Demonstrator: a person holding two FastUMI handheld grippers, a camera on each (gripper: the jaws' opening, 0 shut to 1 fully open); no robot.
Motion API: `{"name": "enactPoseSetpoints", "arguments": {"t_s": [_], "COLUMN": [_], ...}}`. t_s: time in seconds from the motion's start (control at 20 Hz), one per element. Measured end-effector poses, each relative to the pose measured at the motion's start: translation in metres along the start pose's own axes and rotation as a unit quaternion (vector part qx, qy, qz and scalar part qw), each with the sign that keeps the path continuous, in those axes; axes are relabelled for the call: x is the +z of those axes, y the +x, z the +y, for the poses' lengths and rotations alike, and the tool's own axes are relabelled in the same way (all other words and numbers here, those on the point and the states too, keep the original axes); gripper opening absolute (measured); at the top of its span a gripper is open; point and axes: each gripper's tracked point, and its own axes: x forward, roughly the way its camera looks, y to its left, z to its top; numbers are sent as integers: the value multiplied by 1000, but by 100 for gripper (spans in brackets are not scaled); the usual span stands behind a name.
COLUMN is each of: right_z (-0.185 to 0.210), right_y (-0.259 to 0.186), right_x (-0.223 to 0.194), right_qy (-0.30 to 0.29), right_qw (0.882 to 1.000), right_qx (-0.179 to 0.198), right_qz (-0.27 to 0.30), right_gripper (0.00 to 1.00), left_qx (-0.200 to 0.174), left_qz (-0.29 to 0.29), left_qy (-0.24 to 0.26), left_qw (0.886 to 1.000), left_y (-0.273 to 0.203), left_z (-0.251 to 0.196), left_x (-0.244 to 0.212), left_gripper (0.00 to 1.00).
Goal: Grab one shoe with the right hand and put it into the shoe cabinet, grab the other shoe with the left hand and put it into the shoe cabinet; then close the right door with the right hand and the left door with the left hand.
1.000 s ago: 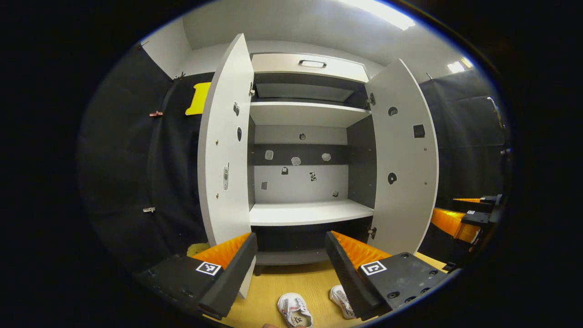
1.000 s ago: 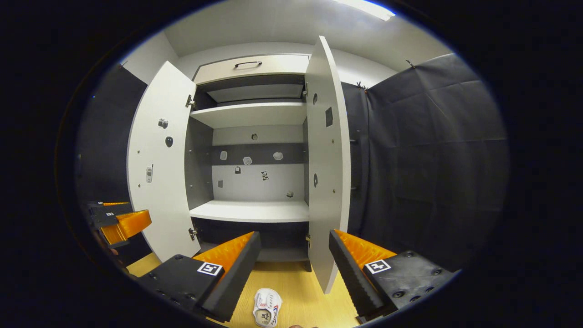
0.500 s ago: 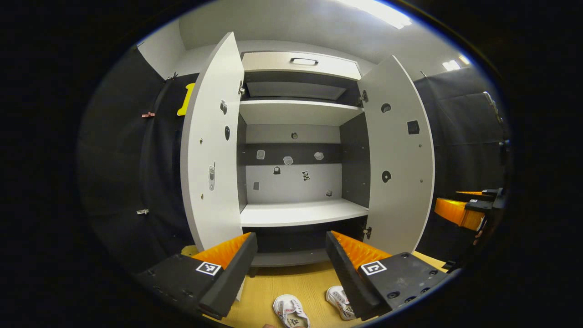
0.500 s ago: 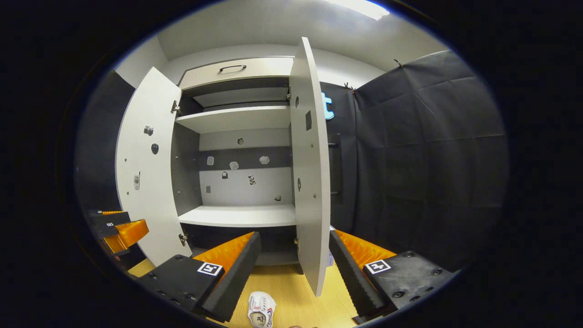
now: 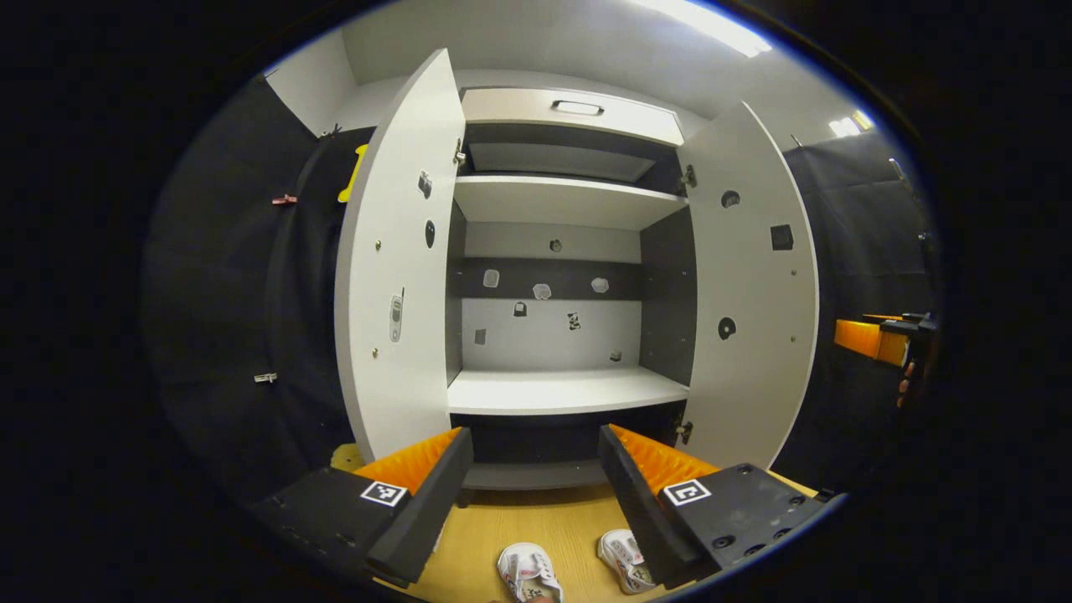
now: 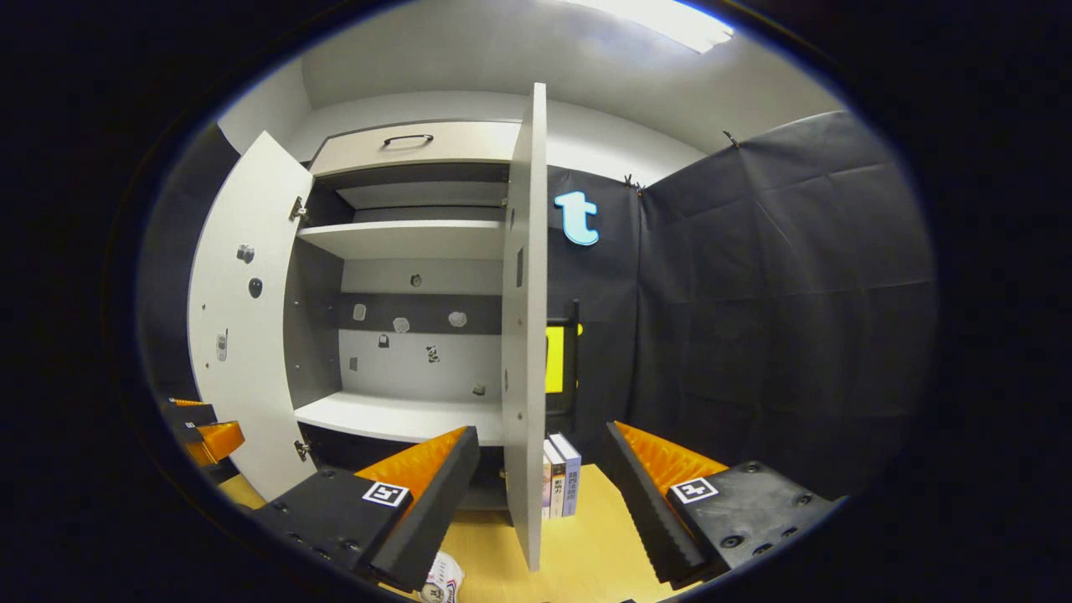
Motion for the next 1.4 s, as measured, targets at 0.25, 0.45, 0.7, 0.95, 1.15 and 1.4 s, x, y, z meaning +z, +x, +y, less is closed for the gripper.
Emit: {"name": "enactPoseSetpoints", "arguments": {"t_s": [0.25, 0.45, 0.7, 0.95, 1.15, 1.4], "right_z": [-58, -84, -52, 11, 66, 140], "right_y": [27, 34, 2, -42, -68, -94], "right_x": [24, 24, -55, -149, -218, -306], "right_qy": [12, 28, 69, 109, 116, 105], "right_qw": [999, 998, 994, 978, 958, 925], "right_qx": [-41, -54, -30, -5, 25, 71], "right_qz": [-13, -10, 74, 180, 260, 358], "right_gripper": [95, 98, 98, 98, 99, 99], "left_qx": [1, 6, 2, -1, -2, -5], "left_qz": [18, 12, 24, 58, 90, 121], "left_qy": [-20, -6, -5, 6, 6, -12], "left_qw": [1000, 1000, 1000, 998, 996, 993], "left_y": [8, 8, 5, -10, -22, -33], "left_z": [-3, -7, -10, 7, 29, 55], "left_x": [-11, -12, -23, -46, -70, -99], "left_gripper": [95, 95, 95, 95, 95, 95]}}
